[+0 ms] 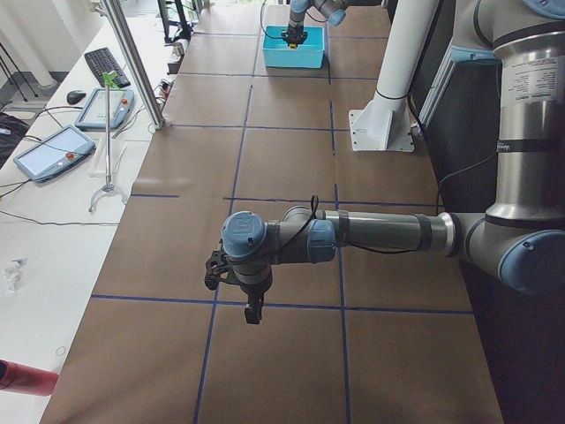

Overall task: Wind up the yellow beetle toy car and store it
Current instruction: 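Lower the car into the blue bin and open the right gripper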

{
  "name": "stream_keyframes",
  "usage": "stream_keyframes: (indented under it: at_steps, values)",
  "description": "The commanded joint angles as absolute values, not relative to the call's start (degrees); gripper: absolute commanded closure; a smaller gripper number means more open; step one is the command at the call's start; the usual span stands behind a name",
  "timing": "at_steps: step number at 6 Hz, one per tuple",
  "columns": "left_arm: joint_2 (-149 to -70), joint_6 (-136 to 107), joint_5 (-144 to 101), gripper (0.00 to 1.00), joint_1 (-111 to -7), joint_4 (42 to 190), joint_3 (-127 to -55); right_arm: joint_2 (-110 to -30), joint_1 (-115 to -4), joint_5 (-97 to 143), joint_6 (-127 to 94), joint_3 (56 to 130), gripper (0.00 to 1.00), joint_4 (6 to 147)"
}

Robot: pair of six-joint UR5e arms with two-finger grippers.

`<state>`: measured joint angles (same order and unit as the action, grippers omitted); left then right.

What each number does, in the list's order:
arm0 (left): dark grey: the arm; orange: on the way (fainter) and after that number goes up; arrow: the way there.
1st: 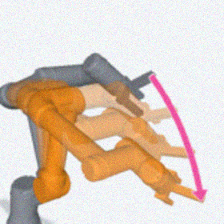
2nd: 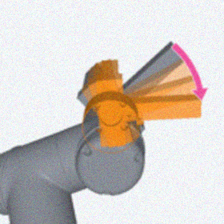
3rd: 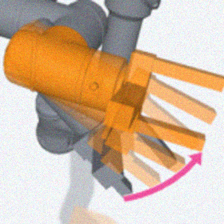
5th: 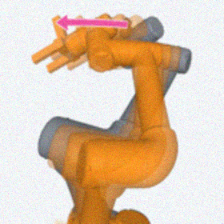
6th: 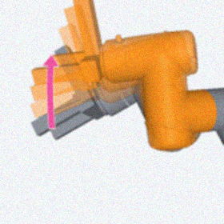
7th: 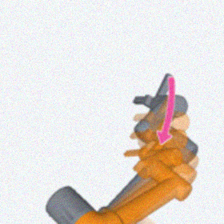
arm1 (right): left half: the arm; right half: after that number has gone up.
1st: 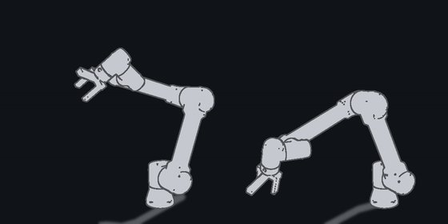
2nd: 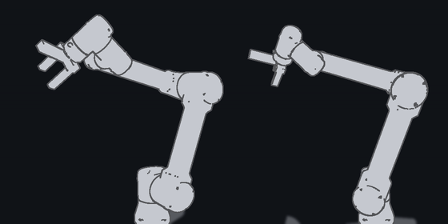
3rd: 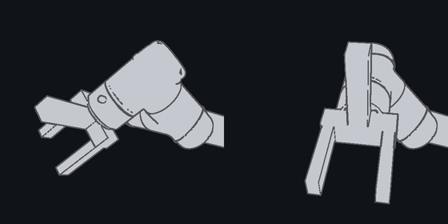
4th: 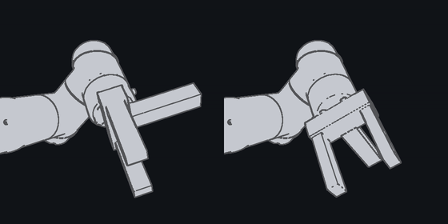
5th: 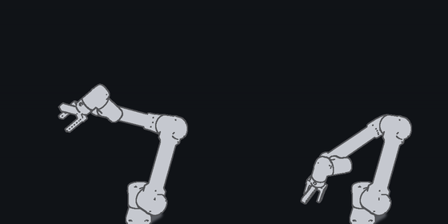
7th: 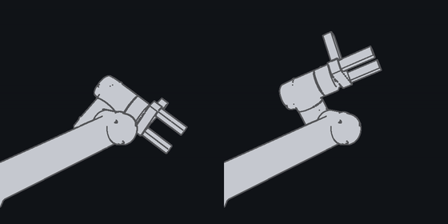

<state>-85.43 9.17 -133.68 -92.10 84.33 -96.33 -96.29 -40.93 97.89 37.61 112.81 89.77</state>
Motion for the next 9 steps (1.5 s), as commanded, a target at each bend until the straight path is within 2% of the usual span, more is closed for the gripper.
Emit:
stream_keyframes:
  at_steps: [1, 4, 5, 7, 9]
  values:
    - [-85.43, 9.23, -133.68, 0.0, -92.11, 84.29, -96.33, -95.45, -40.78, 98.17, 37.62, 111.19, 0.88, 89.74]
    - [-85.26, 8.97, -134.03, 0.0, -92.11, 84.2, -96.42, -92.73, -40.78, 98.26, 37.53, 108.46, 0.81, 89.65]
    - [-85.25, 8.96, -134.21, 0.0, -92.11, 84.29, -96.42, -92.72, -40.78, 98.26, 37.53, 108.11, 0.67, 89.65]
    - [-85.17, 9.05, -134.82, 0.0, -92.11, 84.46, -96.33, -92.72, -40.87, 101.49, 37.53, 107.84, 0.02, 89.65]
    - [-85.25, 9.05, -134.82, 0.0, -92.02, 84.46, -96.24, -94.04, -44.79, 107.36, 37.88, 109.59, 0.0, 87.37]
